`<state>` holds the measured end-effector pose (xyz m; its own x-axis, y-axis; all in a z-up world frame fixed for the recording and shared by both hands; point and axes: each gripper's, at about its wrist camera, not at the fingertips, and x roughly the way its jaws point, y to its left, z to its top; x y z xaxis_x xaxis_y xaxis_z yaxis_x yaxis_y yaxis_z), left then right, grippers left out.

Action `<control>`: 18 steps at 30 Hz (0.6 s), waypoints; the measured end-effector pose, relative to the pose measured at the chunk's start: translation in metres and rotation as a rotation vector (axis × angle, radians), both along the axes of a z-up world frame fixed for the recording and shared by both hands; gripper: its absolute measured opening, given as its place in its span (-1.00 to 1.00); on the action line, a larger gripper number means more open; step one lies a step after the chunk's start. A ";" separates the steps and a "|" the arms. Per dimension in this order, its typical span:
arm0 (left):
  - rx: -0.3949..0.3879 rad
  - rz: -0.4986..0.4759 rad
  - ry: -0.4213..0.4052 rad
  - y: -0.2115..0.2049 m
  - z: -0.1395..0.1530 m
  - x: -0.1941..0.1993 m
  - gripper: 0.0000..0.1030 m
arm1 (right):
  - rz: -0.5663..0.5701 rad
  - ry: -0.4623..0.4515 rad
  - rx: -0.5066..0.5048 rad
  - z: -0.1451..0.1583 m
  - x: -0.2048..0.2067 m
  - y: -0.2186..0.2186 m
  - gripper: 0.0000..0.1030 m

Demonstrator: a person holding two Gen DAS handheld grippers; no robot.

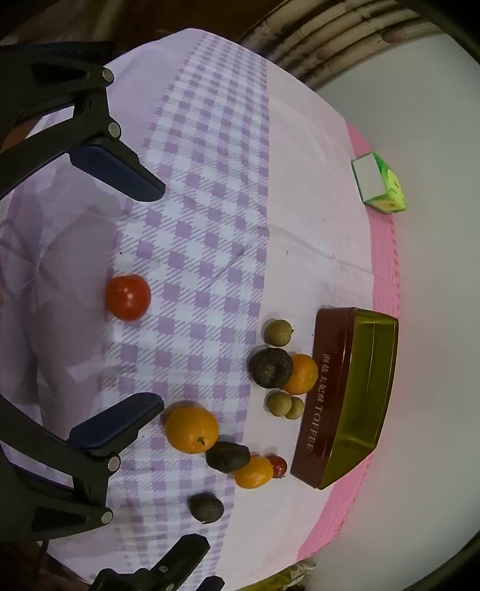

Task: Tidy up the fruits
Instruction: 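Move the left tool toward the red tomato while the right tool approaches the dark fruit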

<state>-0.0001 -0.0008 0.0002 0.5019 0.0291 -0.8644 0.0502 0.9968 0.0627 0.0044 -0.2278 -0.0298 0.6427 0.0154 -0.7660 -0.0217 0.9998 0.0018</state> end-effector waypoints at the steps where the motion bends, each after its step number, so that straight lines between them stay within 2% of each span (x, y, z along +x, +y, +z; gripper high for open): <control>1: 0.000 0.000 0.000 0.000 0.000 0.000 0.99 | 0.005 -0.015 -0.009 0.000 -0.001 0.001 0.98; 11: -0.002 -0.002 0.009 -0.005 0.005 -0.008 0.99 | 0.008 0.005 -0.001 -0.002 0.004 0.000 0.95; 13: 0.000 0.004 0.013 -0.006 0.006 -0.008 0.99 | 0.004 -0.002 -0.004 0.008 -0.004 0.001 0.92; 18: -0.015 0.005 0.030 -0.001 0.007 -0.010 0.99 | -0.003 -0.014 0.001 0.007 -0.013 0.003 0.92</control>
<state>-0.0105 -0.0017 0.0074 0.4753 0.0187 -0.8796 0.0471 0.9978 0.0466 -0.0086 -0.2245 -0.0227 0.6536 0.0147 -0.7567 -0.0192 0.9998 0.0028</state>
